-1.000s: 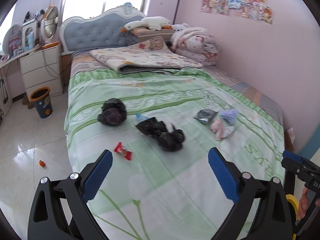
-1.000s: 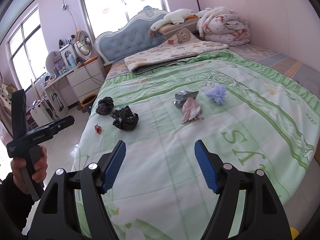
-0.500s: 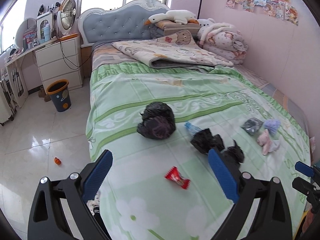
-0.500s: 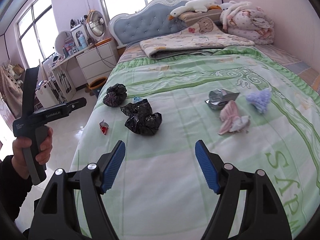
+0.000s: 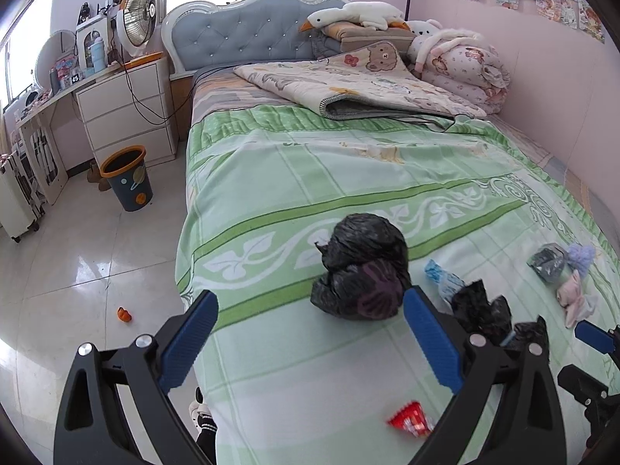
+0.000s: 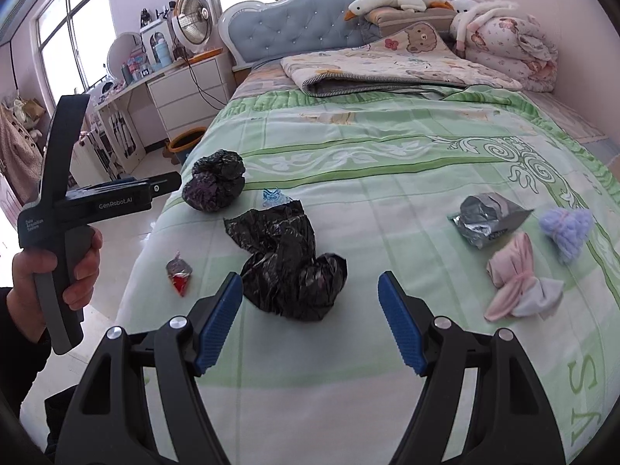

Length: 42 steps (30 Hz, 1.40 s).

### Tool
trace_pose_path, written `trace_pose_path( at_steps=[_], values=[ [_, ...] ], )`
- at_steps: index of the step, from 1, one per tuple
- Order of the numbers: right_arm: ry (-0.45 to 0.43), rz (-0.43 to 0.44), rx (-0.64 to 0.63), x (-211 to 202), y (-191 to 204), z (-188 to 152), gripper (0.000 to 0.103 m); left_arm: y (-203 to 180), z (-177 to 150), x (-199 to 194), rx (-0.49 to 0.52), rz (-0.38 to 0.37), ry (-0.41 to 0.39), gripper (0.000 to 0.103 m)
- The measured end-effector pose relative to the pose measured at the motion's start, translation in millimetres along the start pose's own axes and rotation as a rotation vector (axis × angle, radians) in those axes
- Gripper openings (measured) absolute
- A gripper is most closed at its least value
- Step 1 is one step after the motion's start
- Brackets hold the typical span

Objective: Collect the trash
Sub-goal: 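Grasp a black plastic bag with the left tool while the right tool grasps another black bag, then lift and carry both black bags over the yellow-rimmed bin with both tools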

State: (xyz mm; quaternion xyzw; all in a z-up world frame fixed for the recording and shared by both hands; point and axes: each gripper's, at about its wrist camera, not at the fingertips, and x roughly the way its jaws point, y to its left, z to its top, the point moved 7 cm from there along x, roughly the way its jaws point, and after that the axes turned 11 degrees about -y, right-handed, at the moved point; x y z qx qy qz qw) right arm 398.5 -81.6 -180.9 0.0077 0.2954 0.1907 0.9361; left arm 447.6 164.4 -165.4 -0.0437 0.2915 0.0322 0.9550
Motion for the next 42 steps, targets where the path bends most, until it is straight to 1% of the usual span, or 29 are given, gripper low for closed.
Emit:
trace_pose_path(
  at_steps=[5, 9, 14, 19, 20, 21, 23, 25, 26, 27, 28, 30, 34, 38, 42],
  values=[
    [0.029, -0.011, -0.012, 29, -1, 1, 0.069, 4, 3, 26, -0.014, 0.007, 0.015, 0.093],
    [0.053, -0.020, -0.030, 50, 1, 0, 0.069, 3, 6, 43, -0.021, -0.005, 0.016, 0.093],
    [0.075, -0.020, -0.041, 70, 4, 0, 0.069, -5, 9, 60, -0.028, -0.035, 0.013, 0.093],
    [0.080, -0.019, -0.074, 85, 12, 2, 0.069, -18, 9, 71, -0.024, -0.084, 0.020, 0.093],
    [0.084, -0.016, -0.074, 88, 12, 2, 0.067, -20, 10, 73, -0.026, -0.097, 0.024, 0.093],
    [0.090, -0.011, -0.072, 92, 13, 2, 0.065, -21, 10, 74, -0.027, -0.108, 0.026, 0.091],
    [0.102, -0.002, -0.065, 97, 14, 1, 0.058, -25, 11, 77, -0.030, -0.137, 0.033, 0.083],
    [0.117, 0.009, -0.053, 100, 15, -1, 0.053, -31, 10, 79, -0.029, -0.170, 0.044, 0.069],
    [0.123, 0.014, -0.048, 102, 15, -2, 0.048, -33, 10, 80, -0.024, -0.182, 0.046, 0.066],
    [0.122, 0.014, -0.044, 103, 14, -2, 0.043, -37, 9, 80, -0.015, -0.194, 0.049, 0.057],
    [0.118, 0.012, -0.043, 103, 14, -1, 0.041, -40, 9, 80, -0.004, -0.203, 0.050, 0.048],
    [0.109, 0.015, -0.043, 102, 15, -1, 0.036, -48, 8, 79, 0.019, -0.222, 0.048, 0.037],
    [0.091, 0.014, -0.047, 99, 16, 0, 0.034, -49, 9, 76, 0.014, -0.220, 0.029, 0.034],
    [0.071, 0.016, -0.038, 92, 15, 3, 0.032, -41, 13, 70, -0.035, -0.219, 0.013, 0.034],
    [0.060, 0.026, -0.021, 80, 14, 7, 0.032, -40, 17, 55, -0.049, -0.230, -0.010, 0.034]
  ],
)
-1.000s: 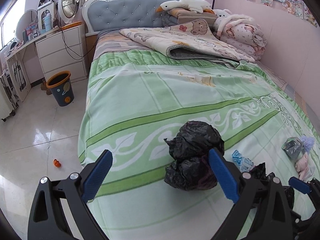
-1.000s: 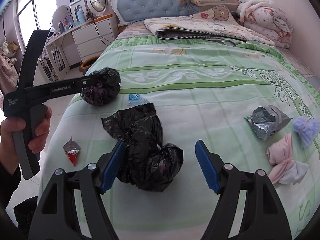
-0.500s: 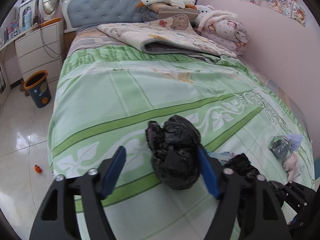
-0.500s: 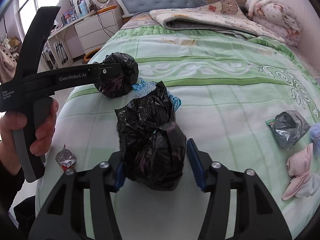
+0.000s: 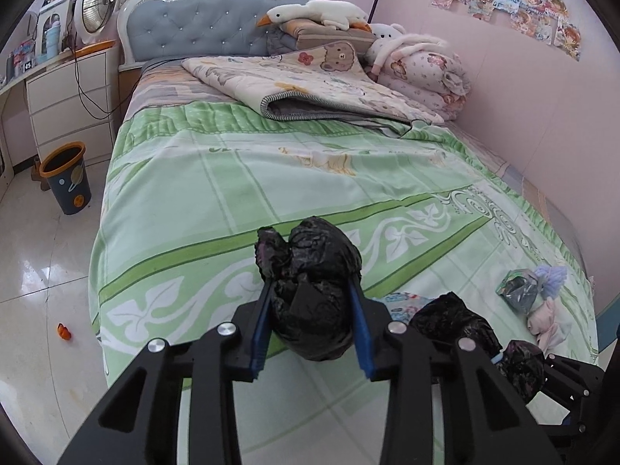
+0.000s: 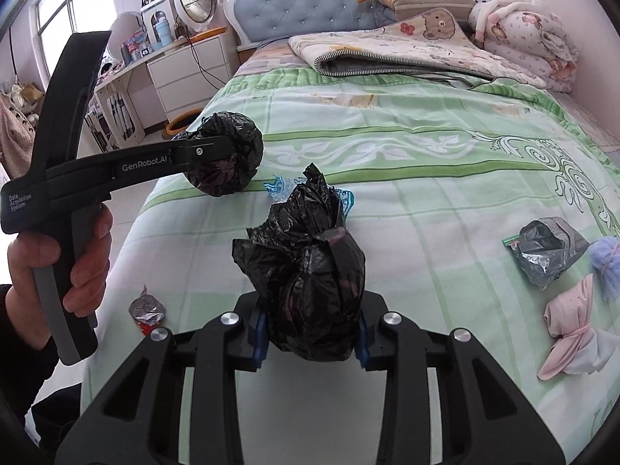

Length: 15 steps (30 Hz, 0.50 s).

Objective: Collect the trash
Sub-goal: 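Lift and carry both black bags over the yellow-rimmed bin with both tools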

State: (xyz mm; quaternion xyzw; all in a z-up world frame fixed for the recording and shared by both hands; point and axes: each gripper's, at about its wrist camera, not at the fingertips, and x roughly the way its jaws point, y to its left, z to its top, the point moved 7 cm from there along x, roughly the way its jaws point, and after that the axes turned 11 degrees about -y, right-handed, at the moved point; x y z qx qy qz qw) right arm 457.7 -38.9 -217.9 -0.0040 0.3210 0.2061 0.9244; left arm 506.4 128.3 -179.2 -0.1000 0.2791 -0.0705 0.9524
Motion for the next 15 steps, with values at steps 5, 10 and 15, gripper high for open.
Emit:
trace_pose_path(
  at_steps=[5, 10, 15],
  values=[
    [-0.017, 0.008, 0.007, -21, 3, 2, 0.032, -6, 2, -21, -0.004, -0.015, -0.015, 0.034],
    [-0.038, 0.011, 0.013, -48, 6, 2, 0.032, -10, 0, -45, -0.006, -0.015, -0.026, 0.034],
    [-0.053, 0.016, 0.022, -80, 9, -1, 0.032, -13, -3, -70, -0.008, -0.008, -0.032, 0.034]
  ],
)
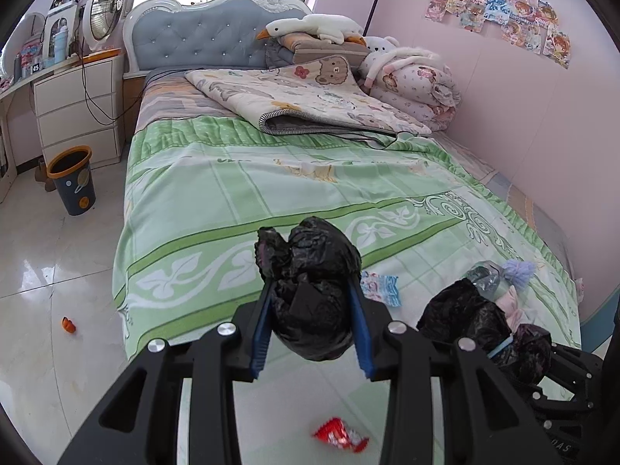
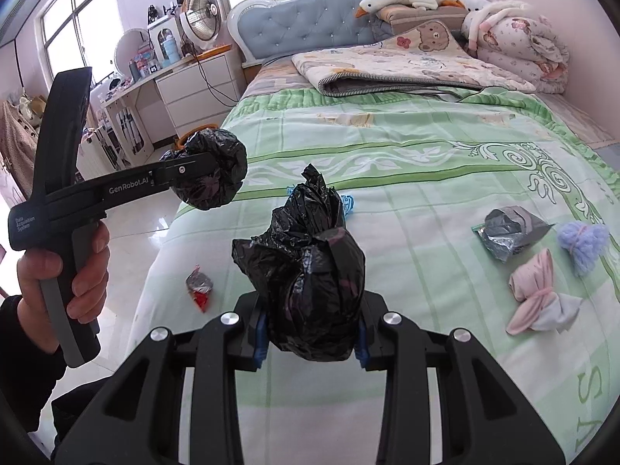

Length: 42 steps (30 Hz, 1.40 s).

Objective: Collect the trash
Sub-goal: 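Lift and carry both black bags over the yellow-rimmed bin with both tools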

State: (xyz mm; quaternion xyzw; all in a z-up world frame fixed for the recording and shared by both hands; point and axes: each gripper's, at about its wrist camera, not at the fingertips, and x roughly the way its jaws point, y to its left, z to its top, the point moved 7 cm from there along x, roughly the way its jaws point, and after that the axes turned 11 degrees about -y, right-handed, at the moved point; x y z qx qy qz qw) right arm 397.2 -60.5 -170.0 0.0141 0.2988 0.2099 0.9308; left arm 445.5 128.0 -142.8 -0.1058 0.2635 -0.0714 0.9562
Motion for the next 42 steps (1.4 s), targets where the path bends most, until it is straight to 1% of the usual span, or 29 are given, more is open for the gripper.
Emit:
trace_pose_path(
  at_steps=[10, 16, 21, 28, 33, 42],
  values=[
    [-0.021, -0.005, 0.010, -65, 6, -12, 0.032, -12, -16, -48, 0.021, 0.014, 0.000, 0.034],
    [-0.028, -0.015, 0.023, -99, 7, -23, 0.032, -17, -25, -71, 0.041, 0.035, -0.006, 0.034],
    [-0.029, -0.028, 0.039, -125, 4, -35, 0.032, -22, -32, -90, 0.052, 0.049, -0.013, 0.034],
    [-0.036, -0.050, 0.071, -161, -6, -50, 0.032, -36, -41, -113, 0.083, 0.047, -0.017, 0.034],
    [-0.045, -0.066, 0.088, -183, -14, -59, 0.032, -52, -46, -132, 0.100, 0.037, -0.031, 0.034],
    [-0.072, -0.102, 0.123, -230, -32, -77, 0.033, -98, -56, -165, 0.145, -0.021, -0.050, 0.034]
  ],
)
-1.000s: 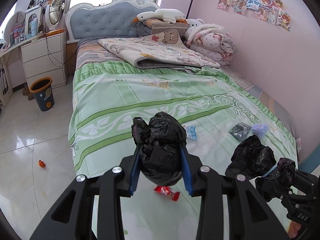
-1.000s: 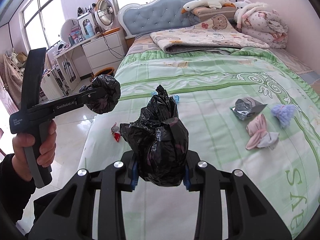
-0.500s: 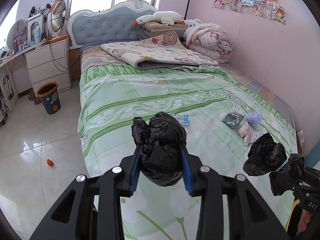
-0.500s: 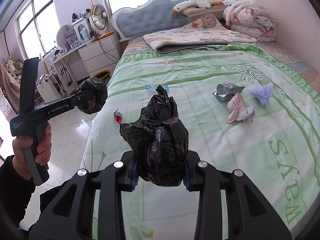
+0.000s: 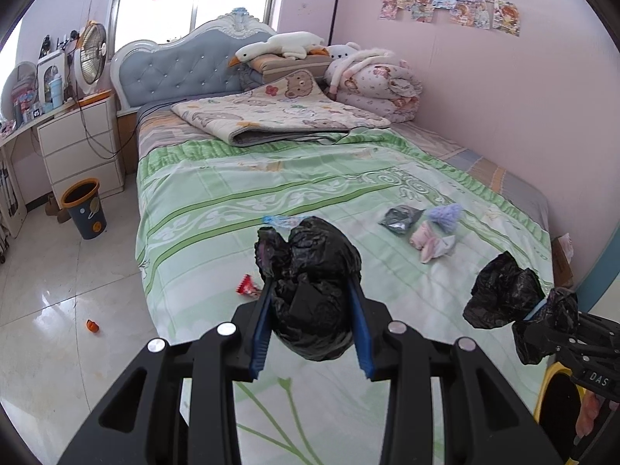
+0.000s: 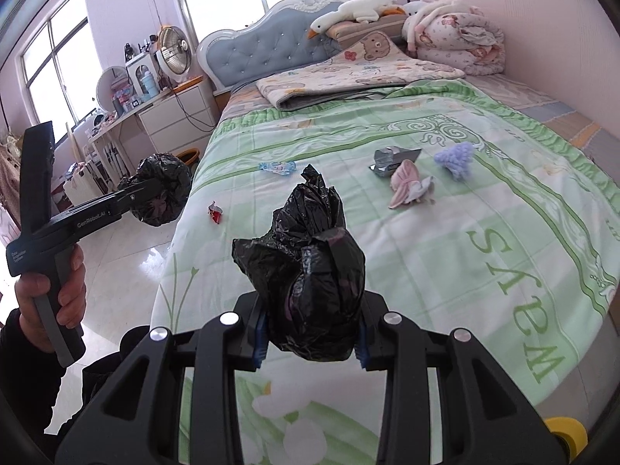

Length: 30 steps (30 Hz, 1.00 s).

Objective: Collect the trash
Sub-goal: 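Lift and carry both black bags over the yellow-rimmed bin with both tools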

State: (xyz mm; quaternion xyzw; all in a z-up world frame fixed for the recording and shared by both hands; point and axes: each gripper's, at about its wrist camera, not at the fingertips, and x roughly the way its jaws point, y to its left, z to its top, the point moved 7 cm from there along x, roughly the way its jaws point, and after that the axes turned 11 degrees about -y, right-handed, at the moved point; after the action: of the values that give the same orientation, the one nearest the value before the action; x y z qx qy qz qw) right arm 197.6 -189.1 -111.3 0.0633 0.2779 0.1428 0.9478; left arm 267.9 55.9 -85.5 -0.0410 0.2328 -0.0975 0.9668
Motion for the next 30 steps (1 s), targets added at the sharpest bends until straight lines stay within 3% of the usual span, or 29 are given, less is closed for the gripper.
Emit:
trace_pose_path(
  at_steps=[30],
  values=[
    [-0.144, -0.185, 0.099, -149, -98, -28, 0.033, -194, -34, -65, 0.156, -0.275, 0.018, 0.034]
  ],
)
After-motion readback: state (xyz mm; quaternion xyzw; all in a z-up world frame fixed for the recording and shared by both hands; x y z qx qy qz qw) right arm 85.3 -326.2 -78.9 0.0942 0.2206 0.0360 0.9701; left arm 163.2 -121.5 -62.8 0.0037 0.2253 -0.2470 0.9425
